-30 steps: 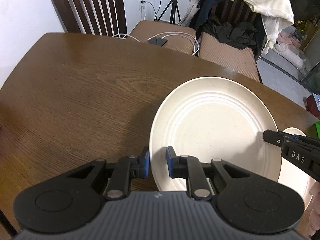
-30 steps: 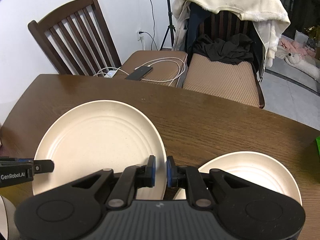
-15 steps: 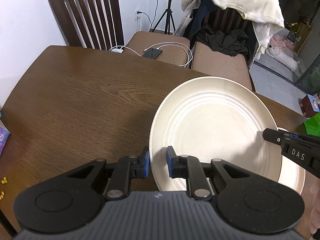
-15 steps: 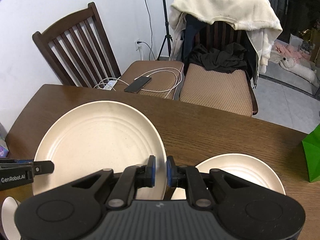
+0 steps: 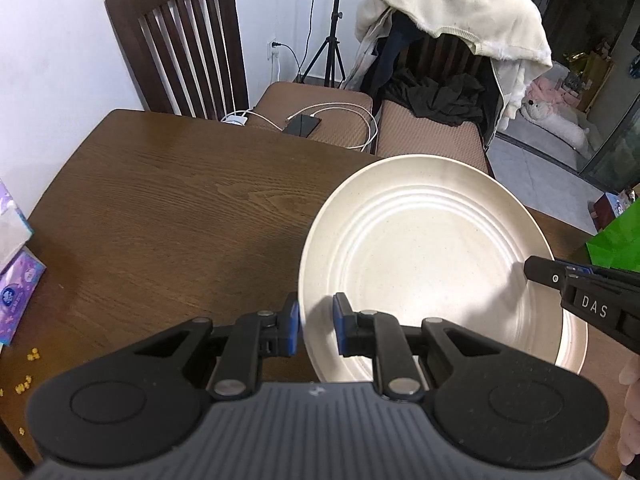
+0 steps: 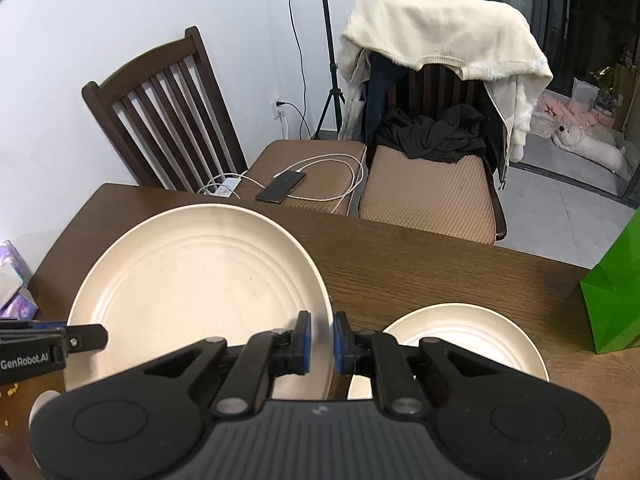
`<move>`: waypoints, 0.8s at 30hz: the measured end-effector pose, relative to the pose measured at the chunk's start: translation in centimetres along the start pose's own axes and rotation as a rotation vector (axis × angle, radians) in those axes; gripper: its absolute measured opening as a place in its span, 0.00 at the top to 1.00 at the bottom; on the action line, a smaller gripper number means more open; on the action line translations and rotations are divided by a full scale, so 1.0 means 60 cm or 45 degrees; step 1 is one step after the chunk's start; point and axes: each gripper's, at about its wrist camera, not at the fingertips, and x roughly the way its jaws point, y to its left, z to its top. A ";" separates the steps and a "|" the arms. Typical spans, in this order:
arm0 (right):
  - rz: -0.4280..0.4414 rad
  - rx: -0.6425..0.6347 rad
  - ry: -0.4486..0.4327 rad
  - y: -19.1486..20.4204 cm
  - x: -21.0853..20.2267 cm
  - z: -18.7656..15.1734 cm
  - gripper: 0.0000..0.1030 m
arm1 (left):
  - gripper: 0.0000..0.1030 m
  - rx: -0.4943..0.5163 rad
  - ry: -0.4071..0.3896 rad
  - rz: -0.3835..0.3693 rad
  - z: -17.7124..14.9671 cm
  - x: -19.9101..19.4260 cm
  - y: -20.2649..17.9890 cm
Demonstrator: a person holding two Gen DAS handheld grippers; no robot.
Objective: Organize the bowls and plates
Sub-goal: 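Lift the gripped cream plate off the table with both grippers, then carry the held cream plate back over the bowls toward the first plate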
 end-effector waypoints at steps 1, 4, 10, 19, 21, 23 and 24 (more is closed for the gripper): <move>0.001 0.000 -0.003 0.003 -0.007 -0.002 0.89 | 0.83 0.001 -0.004 0.000 -0.002 -0.007 0.001; 0.000 -0.002 -0.012 0.010 -0.024 -0.006 0.89 | 0.83 0.005 -0.018 -0.003 -0.010 -0.030 0.002; -0.007 -0.006 -0.039 0.026 -0.073 -0.019 0.89 | 0.83 0.008 -0.046 -0.015 -0.029 -0.073 0.011; -0.019 -0.001 -0.062 0.062 -0.138 -0.060 0.89 | 0.83 0.018 -0.059 -0.031 -0.082 -0.132 0.042; -0.021 0.000 -0.061 0.072 -0.152 -0.073 0.89 | 0.83 0.018 -0.058 -0.031 -0.096 -0.145 0.050; -0.021 0.002 -0.060 0.082 -0.164 -0.087 0.89 | 0.83 0.020 -0.055 -0.033 -0.109 -0.156 0.059; -0.022 0.004 -0.058 0.087 -0.169 -0.094 0.89 | 0.83 0.021 -0.055 -0.033 -0.115 -0.161 0.063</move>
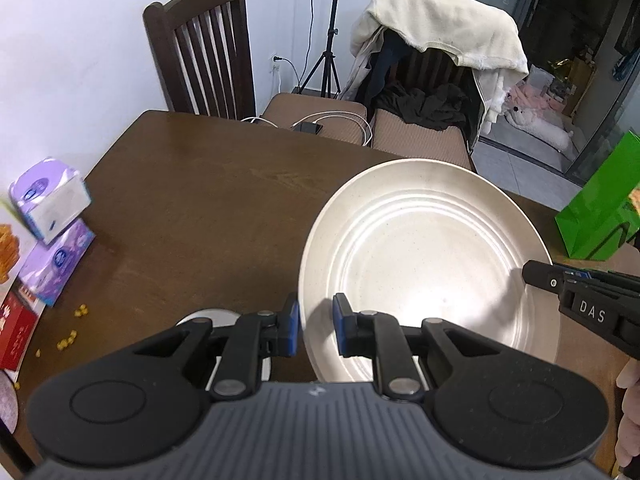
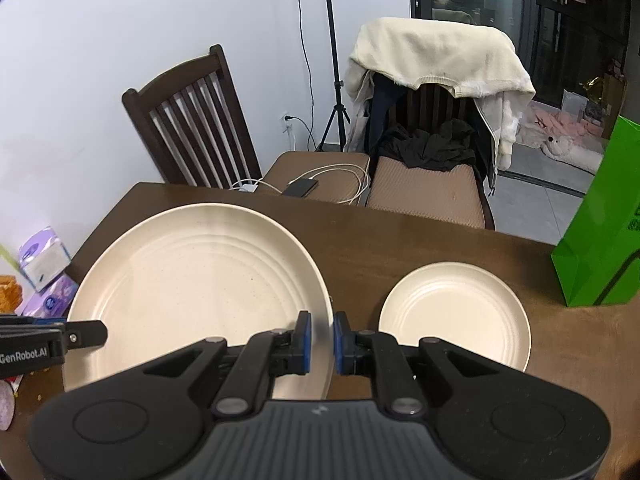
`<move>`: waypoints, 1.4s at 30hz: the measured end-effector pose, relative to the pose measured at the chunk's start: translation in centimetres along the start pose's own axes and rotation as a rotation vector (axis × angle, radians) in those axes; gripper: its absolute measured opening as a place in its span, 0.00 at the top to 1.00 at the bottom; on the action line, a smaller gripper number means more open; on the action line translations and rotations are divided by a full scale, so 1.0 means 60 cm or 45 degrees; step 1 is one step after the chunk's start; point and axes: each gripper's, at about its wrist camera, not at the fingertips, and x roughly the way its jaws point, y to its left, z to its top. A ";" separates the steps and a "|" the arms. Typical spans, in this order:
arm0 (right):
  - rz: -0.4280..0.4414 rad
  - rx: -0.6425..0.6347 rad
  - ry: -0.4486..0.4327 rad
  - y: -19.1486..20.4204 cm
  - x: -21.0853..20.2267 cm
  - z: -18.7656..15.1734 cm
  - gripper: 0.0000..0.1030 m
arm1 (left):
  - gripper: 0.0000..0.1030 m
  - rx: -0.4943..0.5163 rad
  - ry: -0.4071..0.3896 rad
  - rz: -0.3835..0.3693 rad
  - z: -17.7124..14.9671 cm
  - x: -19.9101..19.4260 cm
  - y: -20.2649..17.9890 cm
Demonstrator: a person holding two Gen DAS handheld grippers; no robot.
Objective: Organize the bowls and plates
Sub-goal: 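Carry the held cream plate back over the bowls toward the first plate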
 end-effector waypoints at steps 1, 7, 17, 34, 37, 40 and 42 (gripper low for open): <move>0.000 0.002 0.001 0.005 -0.006 -0.006 0.89 | 0.83 0.002 0.001 0.000 -0.005 -0.005 0.003; -0.007 0.016 0.003 0.029 -0.037 -0.040 0.89 | 0.83 0.014 -0.003 -0.008 -0.037 -0.038 0.025; -0.019 0.031 -0.001 0.062 -0.081 -0.084 0.89 | 0.83 0.028 -0.014 -0.026 -0.079 -0.079 0.044; -0.018 0.038 -0.003 0.104 -0.124 -0.145 0.89 | 0.83 0.041 -0.026 -0.035 -0.129 -0.117 0.082; -0.021 0.036 -0.005 0.107 -0.129 -0.151 0.89 | 0.83 0.044 -0.029 -0.035 -0.141 -0.124 0.085; -0.025 0.030 -0.008 0.114 -0.136 -0.161 0.89 | 0.83 0.044 -0.031 -0.039 -0.151 -0.130 0.093; -0.027 0.027 -0.009 0.118 -0.142 -0.169 0.89 | 0.83 0.046 -0.032 -0.042 -0.159 -0.135 0.097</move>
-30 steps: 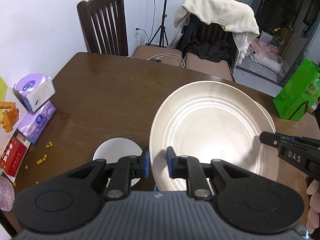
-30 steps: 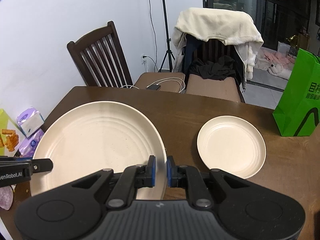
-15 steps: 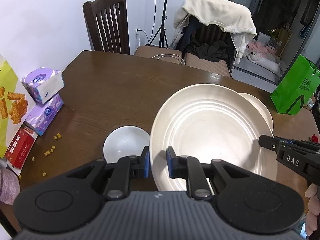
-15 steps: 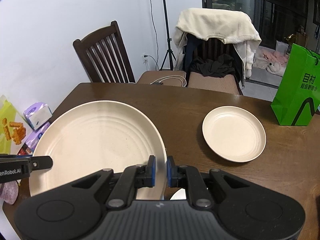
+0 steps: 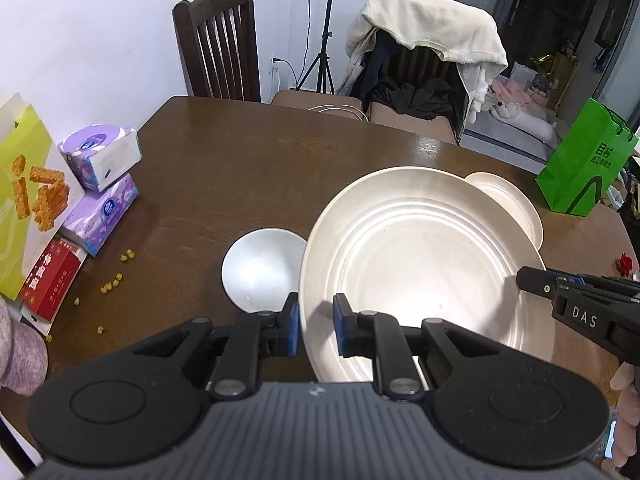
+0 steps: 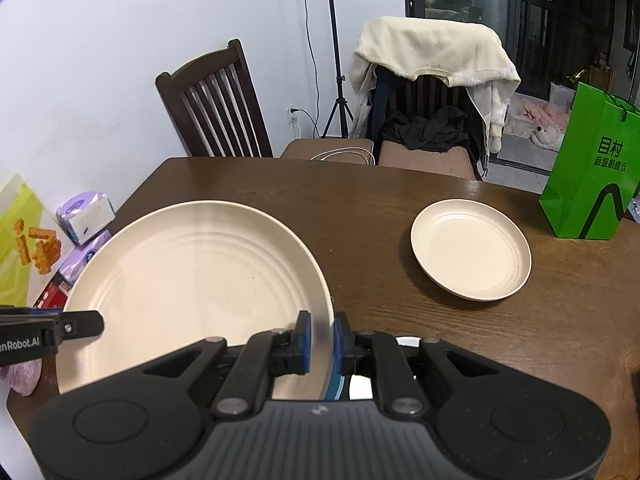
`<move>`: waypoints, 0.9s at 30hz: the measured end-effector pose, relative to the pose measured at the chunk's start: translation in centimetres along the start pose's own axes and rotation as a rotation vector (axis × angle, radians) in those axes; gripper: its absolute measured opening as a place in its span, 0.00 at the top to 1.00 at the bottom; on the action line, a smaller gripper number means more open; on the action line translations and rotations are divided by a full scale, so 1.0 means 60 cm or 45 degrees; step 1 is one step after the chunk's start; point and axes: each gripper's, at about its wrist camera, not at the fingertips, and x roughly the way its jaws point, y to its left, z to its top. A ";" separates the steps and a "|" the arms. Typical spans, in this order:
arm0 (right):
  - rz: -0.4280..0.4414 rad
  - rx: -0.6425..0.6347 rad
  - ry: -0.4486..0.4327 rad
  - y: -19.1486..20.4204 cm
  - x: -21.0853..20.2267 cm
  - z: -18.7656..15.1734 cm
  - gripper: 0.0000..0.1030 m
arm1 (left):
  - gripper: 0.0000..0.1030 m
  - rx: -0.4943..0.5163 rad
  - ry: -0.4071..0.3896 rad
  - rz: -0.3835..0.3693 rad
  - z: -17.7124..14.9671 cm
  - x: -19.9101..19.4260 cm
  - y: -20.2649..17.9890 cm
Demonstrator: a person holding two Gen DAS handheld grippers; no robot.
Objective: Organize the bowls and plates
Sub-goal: 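Carry the held cream plate back over the bowls toward the first plate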
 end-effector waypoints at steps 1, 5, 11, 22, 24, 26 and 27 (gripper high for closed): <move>-0.002 -0.002 -0.001 0.003 -0.003 -0.004 0.89 | 0.83 0.003 0.000 -0.001 -0.005 -0.003 0.000; -0.005 -0.007 -0.001 0.009 -0.010 -0.014 0.89 | 0.83 0.009 -0.001 -0.003 -0.022 -0.012 0.008; -0.009 -0.018 0.004 0.029 -0.028 -0.043 0.89 | 0.83 0.016 0.006 -0.001 -0.045 -0.021 0.021; -0.010 -0.028 0.023 0.057 -0.042 -0.084 0.89 | 0.83 0.049 0.016 0.006 -0.085 -0.033 0.046; -0.007 -0.032 0.025 0.062 -0.046 -0.090 0.89 | 0.83 0.052 0.014 0.007 -0.091 -0.036 0.049; -0.007 -0.031 0.026 0.064 -0.047 -0.093 0.89 | 0.83 0.057 0.015 0.010 -0.098 -0.038 0.053; -0.007 -0.032 0.026 0.063 -0.047 -0.093 0.89 | 0.83 0.059 0.016 0.010 -0.101 -0.039 0.055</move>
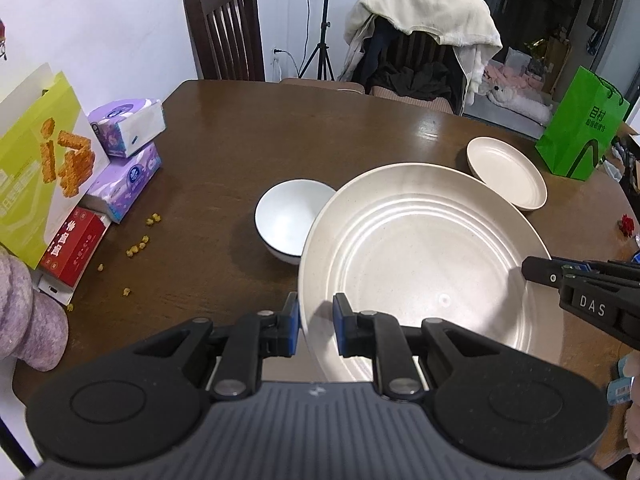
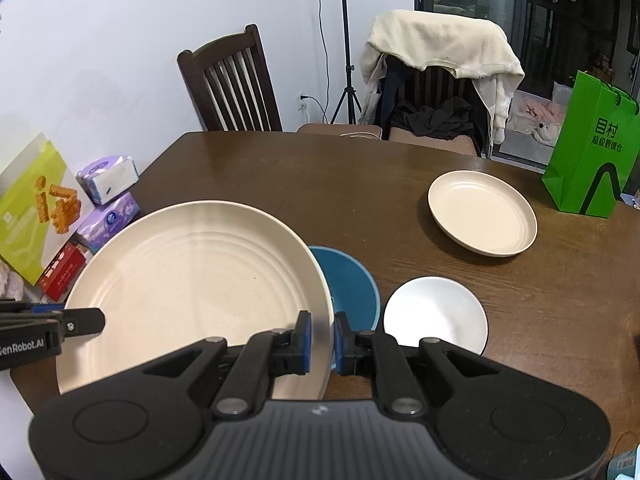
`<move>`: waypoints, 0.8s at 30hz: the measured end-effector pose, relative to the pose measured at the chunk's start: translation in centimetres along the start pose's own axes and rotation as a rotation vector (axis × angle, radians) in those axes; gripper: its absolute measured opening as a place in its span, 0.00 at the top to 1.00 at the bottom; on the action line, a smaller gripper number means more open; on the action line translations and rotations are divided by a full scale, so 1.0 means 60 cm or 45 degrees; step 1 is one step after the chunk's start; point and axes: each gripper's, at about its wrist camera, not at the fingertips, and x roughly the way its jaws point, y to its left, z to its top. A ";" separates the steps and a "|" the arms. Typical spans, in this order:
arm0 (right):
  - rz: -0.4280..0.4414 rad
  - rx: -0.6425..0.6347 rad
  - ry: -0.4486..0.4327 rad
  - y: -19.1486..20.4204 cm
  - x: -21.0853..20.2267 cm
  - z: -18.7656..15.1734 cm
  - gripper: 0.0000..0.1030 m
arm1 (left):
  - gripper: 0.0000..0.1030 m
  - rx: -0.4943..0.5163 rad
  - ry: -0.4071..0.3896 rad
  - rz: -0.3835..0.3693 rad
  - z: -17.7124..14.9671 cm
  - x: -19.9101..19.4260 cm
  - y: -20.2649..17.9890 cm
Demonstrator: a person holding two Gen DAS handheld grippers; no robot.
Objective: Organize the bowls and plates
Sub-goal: 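Carry the held cream plate back over the bowls toward the first plate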
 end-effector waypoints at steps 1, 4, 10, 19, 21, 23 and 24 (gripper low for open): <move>0.000 0.000 0.001 0.001 0.000 0.000 0.89 | 0.83 0.002 0.001 0.000 -0.003 0.000 0.002; -0.001 0.000 0.007 0.008 0.000 -0.011 0.89 | 0.83 0.005 0.005 -0.001 -0.013 -0.002 0.009; 0.003 -0.004 0.020 0.026 -0.003 -0.037 0.89 | 0.83 0.006 0.015 0.004 -0.033 -0.004 0.022; 0.014 -0.021 0.054 0.050 0.004 -0.057 0.89 | 0.83 -0.013 0.044 0.015 -0.062 0.000 0.048; 0.017 -0.029 0.062 0.056 0.006 -0.060 0.89 | 0.83 -0.018 0.048 0.021 -0.068 0.001 0.055; 0.021 -0.038 0.070 0.063 0.009 -0.064 0.89 | 0.83 -0.024 0.050 0.028 -0.072 0.001 0.062; 0.024 -0.041 0.074 0.067 0.010 -0.067 0.89 | 0.83 -0.028 0.053 0.030 -0.074 0.002 0.066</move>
